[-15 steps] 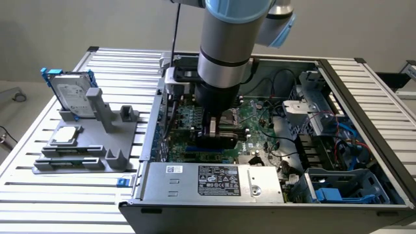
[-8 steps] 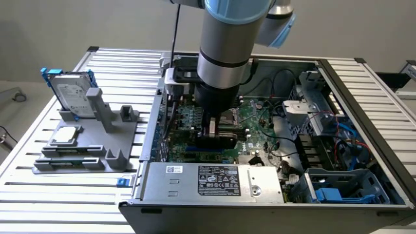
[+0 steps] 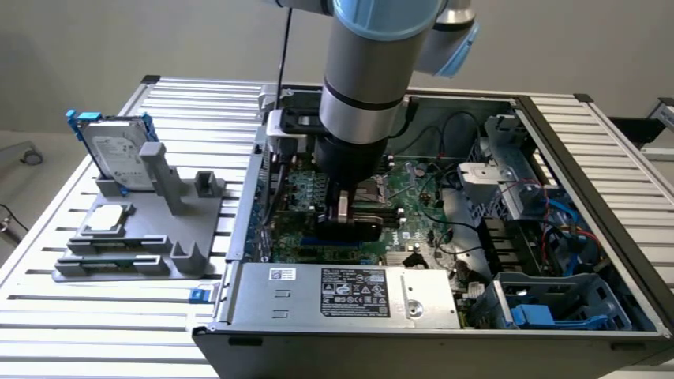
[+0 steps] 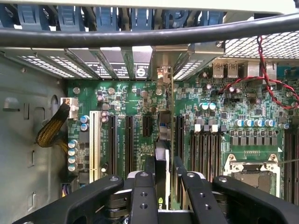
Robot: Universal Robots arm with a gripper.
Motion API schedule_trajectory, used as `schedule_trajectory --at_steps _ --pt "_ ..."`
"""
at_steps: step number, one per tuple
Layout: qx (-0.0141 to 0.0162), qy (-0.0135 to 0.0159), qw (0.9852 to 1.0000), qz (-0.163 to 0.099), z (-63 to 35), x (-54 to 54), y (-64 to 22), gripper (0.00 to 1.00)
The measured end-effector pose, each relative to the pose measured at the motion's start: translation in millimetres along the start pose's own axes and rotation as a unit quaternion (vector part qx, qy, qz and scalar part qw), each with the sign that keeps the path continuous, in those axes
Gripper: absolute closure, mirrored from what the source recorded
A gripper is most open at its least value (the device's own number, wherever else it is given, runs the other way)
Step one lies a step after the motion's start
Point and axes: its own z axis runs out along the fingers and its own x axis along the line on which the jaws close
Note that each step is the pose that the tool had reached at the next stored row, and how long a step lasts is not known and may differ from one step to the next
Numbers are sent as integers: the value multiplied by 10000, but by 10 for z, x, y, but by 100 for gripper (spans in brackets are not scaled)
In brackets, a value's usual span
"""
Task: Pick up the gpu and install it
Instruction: 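Insert the gpu into the slot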
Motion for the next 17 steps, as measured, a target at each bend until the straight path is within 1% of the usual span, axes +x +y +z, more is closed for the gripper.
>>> schedule_trajectory --at_steps 4,6,10,17 --pt "-50 0 10000 2 0 3 -1 74" --pt "-64 0 10000 3 0 7 -1 74" --pt "-83 1 10000 5 -3 16 -16 74" --pt "-93 0 10000 5 5 23 -25 74"
